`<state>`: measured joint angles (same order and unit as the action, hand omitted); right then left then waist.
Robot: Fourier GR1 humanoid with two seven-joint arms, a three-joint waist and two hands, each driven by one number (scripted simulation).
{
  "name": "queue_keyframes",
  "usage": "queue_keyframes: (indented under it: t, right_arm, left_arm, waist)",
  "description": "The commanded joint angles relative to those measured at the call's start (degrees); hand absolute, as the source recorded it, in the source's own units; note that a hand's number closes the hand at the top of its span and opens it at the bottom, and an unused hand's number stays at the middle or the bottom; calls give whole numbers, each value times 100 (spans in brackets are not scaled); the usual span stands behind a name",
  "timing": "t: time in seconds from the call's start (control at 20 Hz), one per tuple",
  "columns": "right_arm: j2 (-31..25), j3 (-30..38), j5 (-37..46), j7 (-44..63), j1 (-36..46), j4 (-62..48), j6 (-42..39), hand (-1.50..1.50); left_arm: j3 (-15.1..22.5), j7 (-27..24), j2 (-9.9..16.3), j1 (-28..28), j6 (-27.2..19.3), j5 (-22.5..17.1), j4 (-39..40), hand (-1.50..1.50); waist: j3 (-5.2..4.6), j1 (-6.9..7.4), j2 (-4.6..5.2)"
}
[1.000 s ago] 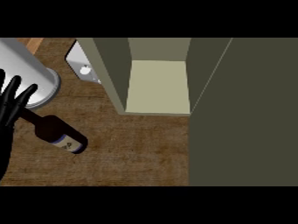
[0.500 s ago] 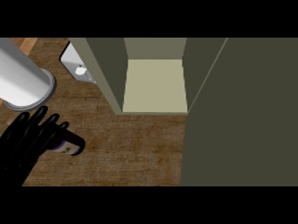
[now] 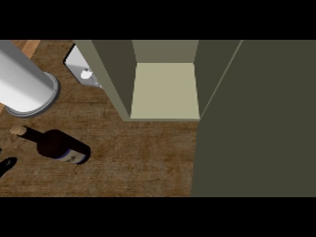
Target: Pick up the wine, place it into the cabinet and close the cabinet
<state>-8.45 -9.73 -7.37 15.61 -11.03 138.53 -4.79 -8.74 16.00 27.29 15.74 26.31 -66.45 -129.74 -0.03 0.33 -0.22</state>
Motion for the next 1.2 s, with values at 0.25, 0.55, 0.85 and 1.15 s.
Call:
queue_keyframes:
  t: [0.25, 0.55, 0.85, 1.15]
  right_arm:
    - [86, -177, 80, 1241, 584, 781, 363, -150]
    - [109, -333, 305, 1432, 363, 1020, 384, -150]
    - [118, -188, 302, 1815, 888, 1033, 504, -150]
    - [116, -53, 228, 1688, 848, 1009, 370, -150]
  left_arm:
    - [-1142, 767, 679, -391, -914, -1527, -346, -150]
    - [-1801, 1171, 568, -107, -710, -1901, -184, -150]
    - [-1795, 1369, 92, -79, -160, -1476, 281, -150]
    - [-2411, 1631, 538, -672, -261, -1823, 941, -150]
  waist:
    - [2, -28, 14]
    - [2, -26, 6]
    - [-1, -31, 12]
    - [1, -37, 12]
